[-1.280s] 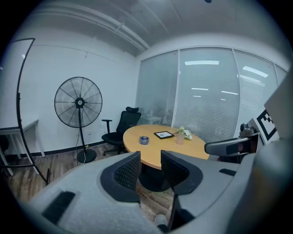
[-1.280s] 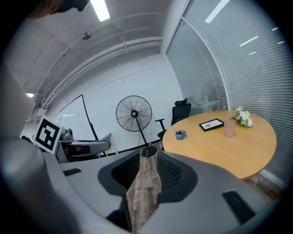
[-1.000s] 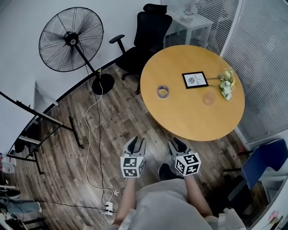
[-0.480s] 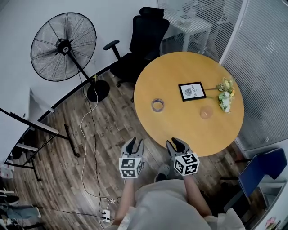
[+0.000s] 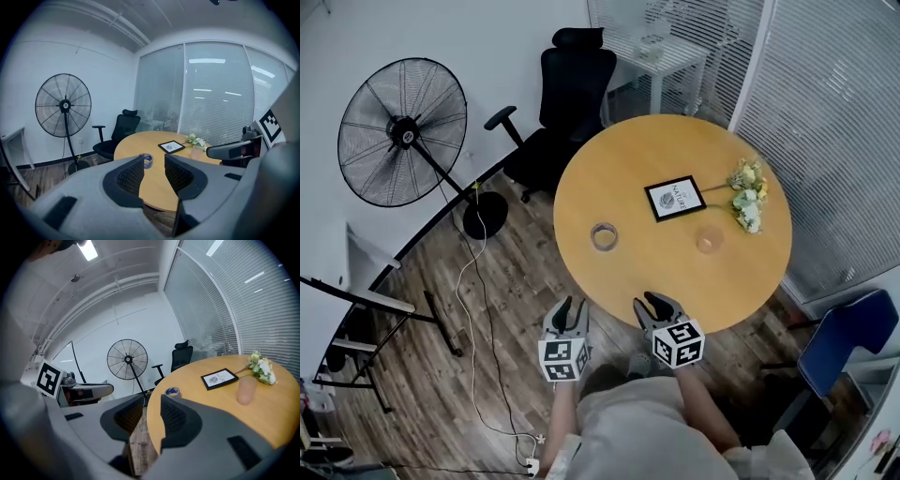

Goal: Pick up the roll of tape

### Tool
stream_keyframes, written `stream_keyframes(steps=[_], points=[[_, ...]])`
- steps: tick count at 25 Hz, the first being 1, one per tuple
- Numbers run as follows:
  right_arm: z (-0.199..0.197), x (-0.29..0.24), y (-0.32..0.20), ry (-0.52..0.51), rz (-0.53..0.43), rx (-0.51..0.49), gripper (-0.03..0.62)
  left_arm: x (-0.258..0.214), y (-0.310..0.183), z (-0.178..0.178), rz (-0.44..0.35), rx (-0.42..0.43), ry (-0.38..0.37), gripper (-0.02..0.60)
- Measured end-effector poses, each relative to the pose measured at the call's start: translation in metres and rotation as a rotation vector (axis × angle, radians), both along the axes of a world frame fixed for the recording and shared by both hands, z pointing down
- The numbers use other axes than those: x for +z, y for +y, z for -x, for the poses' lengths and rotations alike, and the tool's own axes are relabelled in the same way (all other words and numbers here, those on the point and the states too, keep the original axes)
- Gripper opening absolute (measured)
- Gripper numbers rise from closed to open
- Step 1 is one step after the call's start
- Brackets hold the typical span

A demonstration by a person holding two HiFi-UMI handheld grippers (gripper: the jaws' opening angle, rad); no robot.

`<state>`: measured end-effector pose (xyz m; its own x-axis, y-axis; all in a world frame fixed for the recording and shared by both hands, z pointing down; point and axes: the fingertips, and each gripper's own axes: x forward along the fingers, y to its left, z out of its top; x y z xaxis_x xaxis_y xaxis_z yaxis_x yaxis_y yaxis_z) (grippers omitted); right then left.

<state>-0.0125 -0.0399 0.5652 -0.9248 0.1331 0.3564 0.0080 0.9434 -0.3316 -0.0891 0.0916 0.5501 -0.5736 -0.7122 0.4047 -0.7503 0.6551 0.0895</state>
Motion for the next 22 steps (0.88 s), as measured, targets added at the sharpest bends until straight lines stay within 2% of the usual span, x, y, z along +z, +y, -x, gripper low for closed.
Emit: stream_keyframes(steps=[10,22], points=[[-0.002,0.013,-0.006,0.035,-0.008,0.015,0.114,0.014,-0.014,0.005,-0.003,0.037,0.028,0.124],[0.05,0.025,-0.029,0.087,-0.009,0.121,0.114,0.028,-0.055,0.081,0.007,0.15,0.074,0.124]])
